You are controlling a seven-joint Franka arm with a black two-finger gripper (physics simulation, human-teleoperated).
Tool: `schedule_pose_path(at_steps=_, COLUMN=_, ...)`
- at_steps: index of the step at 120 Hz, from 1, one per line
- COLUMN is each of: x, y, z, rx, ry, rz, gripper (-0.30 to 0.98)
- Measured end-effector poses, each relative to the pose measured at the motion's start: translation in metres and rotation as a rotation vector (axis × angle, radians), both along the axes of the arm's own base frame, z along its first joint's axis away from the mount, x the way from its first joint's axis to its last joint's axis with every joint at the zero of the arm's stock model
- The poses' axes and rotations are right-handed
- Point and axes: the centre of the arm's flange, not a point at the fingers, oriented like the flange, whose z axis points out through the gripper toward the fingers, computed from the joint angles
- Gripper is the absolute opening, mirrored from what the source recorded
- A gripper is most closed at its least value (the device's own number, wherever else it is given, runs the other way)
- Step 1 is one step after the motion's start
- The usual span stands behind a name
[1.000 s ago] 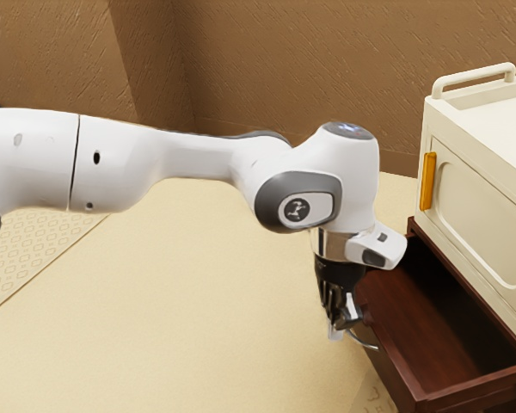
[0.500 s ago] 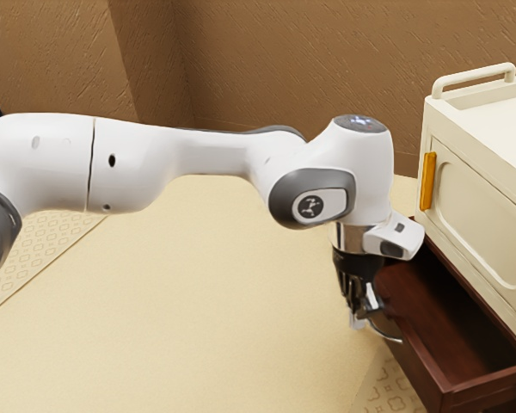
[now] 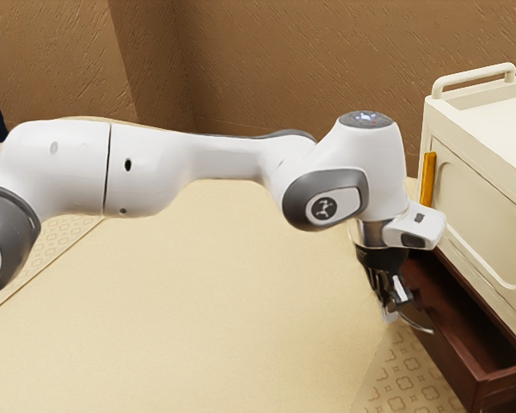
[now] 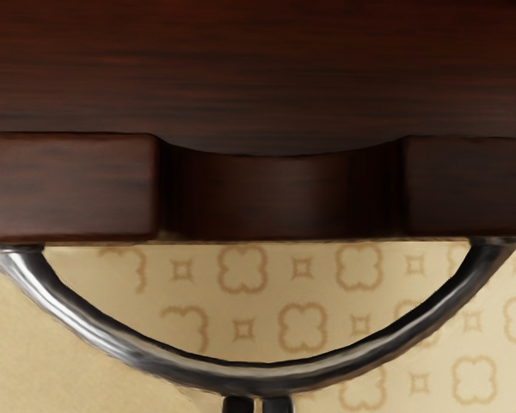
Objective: Push the drawer handle with one arm to close the drawer
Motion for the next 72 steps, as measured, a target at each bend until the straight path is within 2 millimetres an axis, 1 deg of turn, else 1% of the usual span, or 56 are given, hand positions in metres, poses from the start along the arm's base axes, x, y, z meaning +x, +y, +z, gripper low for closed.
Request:
schedule_pose_path(at_steps=25, x=0.019, y=-0.002, z=-0.009, rx=-0.039, ry=-0.021, rz=0.026, gripper=-0.1)
schedule_pose_path(at_steps=49, x=0.024, y=-0.014, z=-0.008, rx=-0.082, ry=-0.048, rz=0.025, gripper=-0.1)
schedule_pose_path(at_steps=72, x=0.035, y=-0.024, z=-0.009, rx=-0.112, ry=-0.083, rz=0.024, gripper=-0.1)
